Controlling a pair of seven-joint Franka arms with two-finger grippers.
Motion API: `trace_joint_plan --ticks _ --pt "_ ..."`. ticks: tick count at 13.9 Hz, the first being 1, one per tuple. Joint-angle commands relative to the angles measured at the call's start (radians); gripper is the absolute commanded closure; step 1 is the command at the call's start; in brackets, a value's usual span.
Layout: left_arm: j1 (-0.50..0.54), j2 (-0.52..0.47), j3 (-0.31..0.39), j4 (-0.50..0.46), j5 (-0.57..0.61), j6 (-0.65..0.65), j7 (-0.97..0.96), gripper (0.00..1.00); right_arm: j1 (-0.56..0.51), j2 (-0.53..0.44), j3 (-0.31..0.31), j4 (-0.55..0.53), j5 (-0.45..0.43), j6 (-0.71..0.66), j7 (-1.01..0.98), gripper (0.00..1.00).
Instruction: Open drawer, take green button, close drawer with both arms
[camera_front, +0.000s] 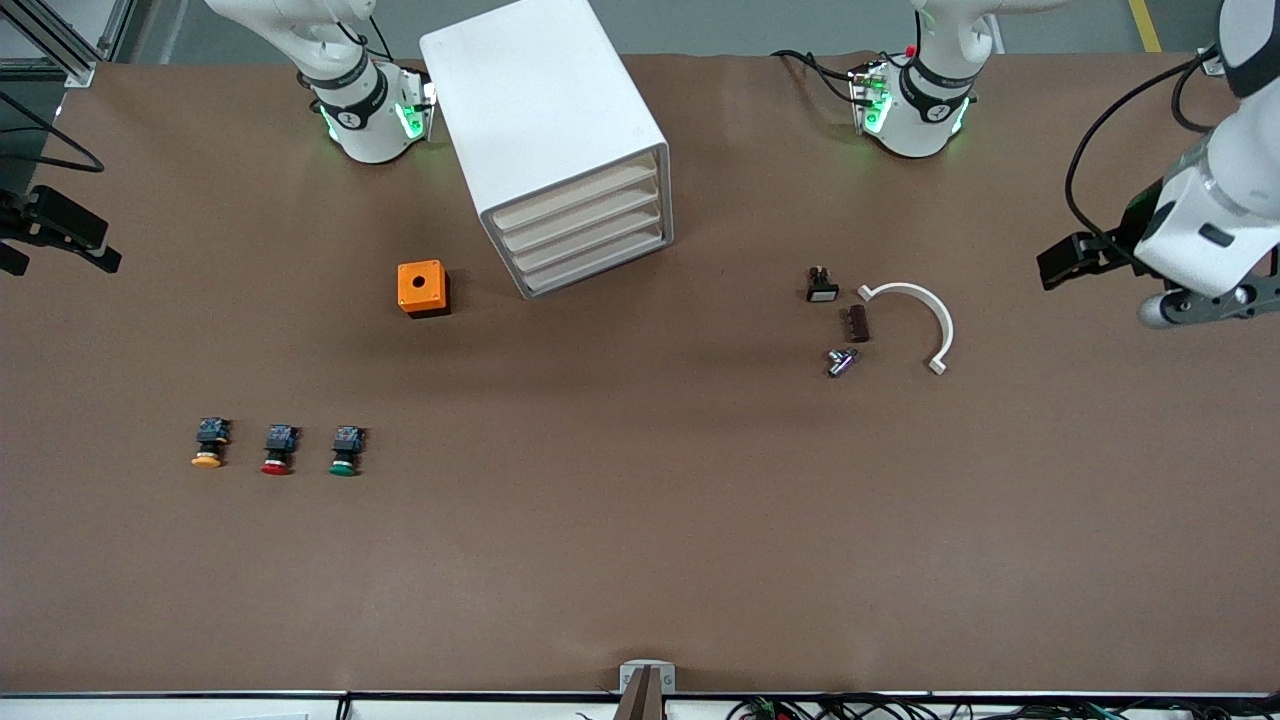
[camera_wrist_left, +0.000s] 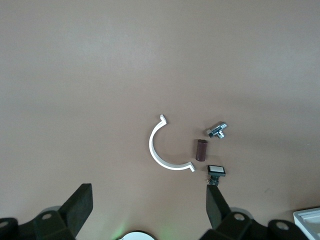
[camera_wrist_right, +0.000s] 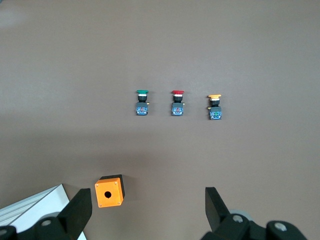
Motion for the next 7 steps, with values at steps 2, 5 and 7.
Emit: trace_joint_plan --ticks 2,5,7 --pt "0.038 -0.055 -0.003 -0.023 -0.035 -0.011 0.018 0.00 -0.017 0.015 0.019 0.030 -0.055 -0.018 -0.011 0.00" --pt "0.047 -0.082 0.002 -0.019 -0.057 -0.080 0.035 0.00 -0.010 0.015 0.021 0.033 -0.063 -0.016 -0.010 0.00" --pt "0.073 -0.090 -0.001 -0.016 -0.065 -0.080 0.043 0.00 0.004 0.015 0.021 0.032 -0.060 -0.016 -0.013 0.00"
